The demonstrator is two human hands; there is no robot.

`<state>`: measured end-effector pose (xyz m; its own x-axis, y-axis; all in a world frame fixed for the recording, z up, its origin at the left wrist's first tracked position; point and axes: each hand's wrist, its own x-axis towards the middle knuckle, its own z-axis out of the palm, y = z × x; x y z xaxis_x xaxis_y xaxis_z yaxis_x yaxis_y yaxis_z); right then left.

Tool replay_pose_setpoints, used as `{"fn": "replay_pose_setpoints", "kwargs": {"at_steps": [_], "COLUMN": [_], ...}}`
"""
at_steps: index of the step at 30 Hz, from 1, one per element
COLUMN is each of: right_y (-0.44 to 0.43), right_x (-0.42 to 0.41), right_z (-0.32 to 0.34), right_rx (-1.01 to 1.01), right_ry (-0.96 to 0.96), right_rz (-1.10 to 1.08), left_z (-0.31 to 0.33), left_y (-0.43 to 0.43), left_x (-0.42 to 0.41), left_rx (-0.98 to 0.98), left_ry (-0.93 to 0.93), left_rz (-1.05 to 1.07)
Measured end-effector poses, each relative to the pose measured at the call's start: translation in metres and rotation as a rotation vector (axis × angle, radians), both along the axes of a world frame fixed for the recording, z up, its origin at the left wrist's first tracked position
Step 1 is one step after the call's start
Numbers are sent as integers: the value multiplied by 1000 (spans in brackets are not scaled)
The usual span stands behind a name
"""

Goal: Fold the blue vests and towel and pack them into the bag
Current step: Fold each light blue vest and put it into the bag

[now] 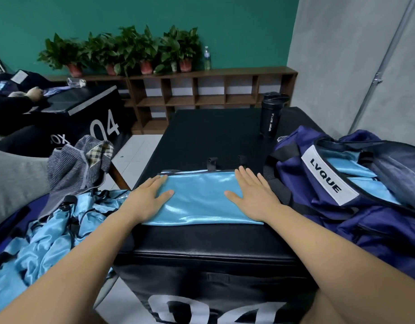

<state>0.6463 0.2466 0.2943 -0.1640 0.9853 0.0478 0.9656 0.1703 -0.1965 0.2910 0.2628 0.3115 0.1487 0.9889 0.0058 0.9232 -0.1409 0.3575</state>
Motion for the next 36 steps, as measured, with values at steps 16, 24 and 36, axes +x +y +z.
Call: {"fn": "replay_pose_setpoints", "kwargs": {"at_steps": [16, 24, 36], "right_y": [0, -3, -8], "right_x": [0, -1, -9], "right_z": [0, 3, 1], "right_rx": [7, 30, 3], "right_ry": [-7, 68, 106], "right_rz": [-3, -1, 4], "left_z": [7, 22, 47], "left_y": [-5, -13, -12], "left_x": [3, 13, 2], "left_rx": [-39, -34, 35], "left_ry": [-50, -176, -741], "left_rz": [335, 395, 448]}}
